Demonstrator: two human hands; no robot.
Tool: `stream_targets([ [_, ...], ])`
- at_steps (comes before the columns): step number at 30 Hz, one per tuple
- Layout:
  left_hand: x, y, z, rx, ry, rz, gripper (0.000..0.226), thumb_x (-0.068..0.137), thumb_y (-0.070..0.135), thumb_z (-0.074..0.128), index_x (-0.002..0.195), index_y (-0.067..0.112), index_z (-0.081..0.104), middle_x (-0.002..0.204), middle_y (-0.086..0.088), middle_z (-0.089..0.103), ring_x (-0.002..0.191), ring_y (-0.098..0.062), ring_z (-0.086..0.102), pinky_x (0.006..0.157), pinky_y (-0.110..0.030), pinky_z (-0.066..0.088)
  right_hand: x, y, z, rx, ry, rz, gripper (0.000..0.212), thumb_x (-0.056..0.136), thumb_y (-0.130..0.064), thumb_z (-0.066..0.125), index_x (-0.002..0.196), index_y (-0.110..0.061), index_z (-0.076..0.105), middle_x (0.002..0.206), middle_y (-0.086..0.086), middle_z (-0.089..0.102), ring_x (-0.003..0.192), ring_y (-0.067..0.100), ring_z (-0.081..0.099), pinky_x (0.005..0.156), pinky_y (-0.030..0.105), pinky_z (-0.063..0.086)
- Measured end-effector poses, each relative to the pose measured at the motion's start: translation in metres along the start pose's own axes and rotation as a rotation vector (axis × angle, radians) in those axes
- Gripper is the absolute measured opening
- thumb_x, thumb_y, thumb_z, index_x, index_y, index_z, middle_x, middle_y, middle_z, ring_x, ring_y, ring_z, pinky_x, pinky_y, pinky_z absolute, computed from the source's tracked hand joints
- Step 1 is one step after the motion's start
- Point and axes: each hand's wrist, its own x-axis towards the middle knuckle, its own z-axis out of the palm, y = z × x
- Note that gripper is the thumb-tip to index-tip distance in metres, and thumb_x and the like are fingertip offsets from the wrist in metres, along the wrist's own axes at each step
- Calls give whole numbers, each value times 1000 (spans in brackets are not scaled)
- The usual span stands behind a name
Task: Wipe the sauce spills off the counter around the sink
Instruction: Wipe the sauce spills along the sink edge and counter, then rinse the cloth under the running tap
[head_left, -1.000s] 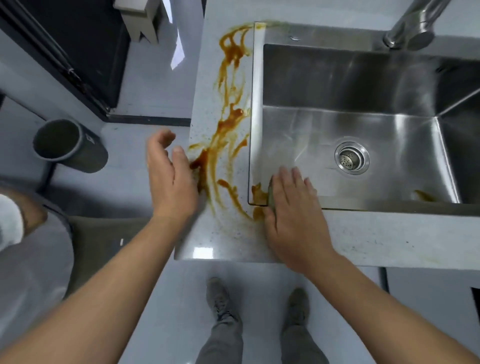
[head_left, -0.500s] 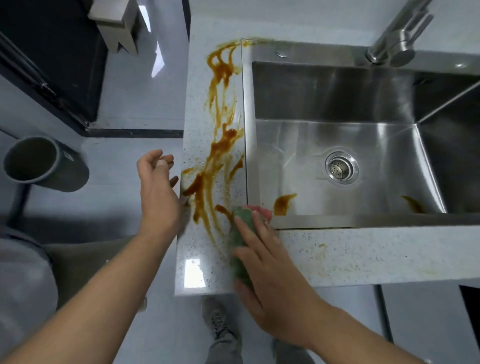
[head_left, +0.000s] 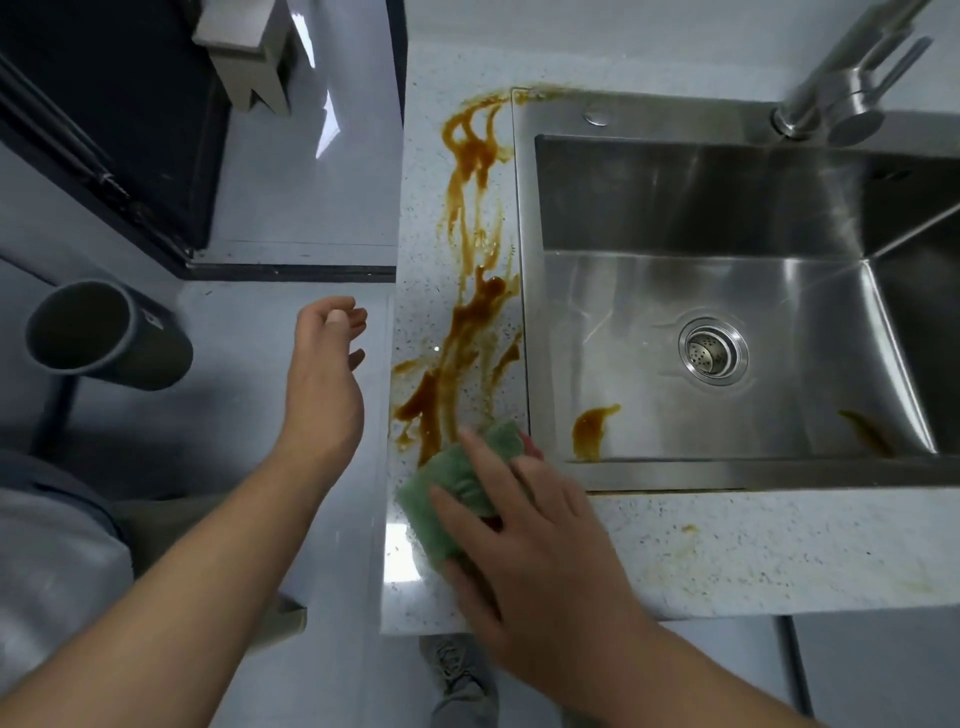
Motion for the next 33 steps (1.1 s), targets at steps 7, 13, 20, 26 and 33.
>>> stream_targets([
  [7, 22, 15, 10, 55, -98, 11, 23, 101, 36, 33, 113, 30, 51, 116, 9, 58, 118, -11, 54, 111, -43, 41, 35, 28, 8, -94, -67, -331, 50, 90, -34, 49, 140, -29, 53, 133, 11, 54, 98, 25, 54, 93, 45, 51],
  [13, 59, 51, 23, 95, -94, 25, 14, 92, 39, 36, 92, 36, 50, 105, 2, 56, 100, -15, 53, 104, -46, 43, 136, 42, 6, -78, 204, 201, 44, 99, -38, 48, 140, -21, 55, 115, 12, 50, 93, 27, 52, 73, 41, 53],
  [20, 68, 52, 37, 179, -153, 110, 18, 102, 31, 34, 108, 26, 50, 95, 11, 54, 85, -2, 52, 78, -26, 45, 133, 53, 7, -109, 262, 199, 41, 95, -26, 61, 135, -19, 60, 105, 15, 53, 77, 30, 54, 60, 37, 51],
  [26, 66, 59, 45, 282, -163, 202, 26, 103, 35, 34, 120, 22, 49, 109, 2, 56, 98, -7, 56, 73, -21, 43, 210, 105, -16, -98, 253, 353, 50, 94, -15, 54, 141, -30, 52, 106, 9, 41, 81, 25, 46, 66, 35, 45],
  [33, 36, 84, 72, 231, -153, 307, 28, 103, 26, 39, 128, 20, 50, 120, 0, 55, 106, -13, 53, 84, -26, 44, 160, 201, -61, 1291, 639, 987, 22, 97, -1, 54, 109, -8, 72, 82, 2, 65, 56, 19, 57, 52, 40, 60],
])
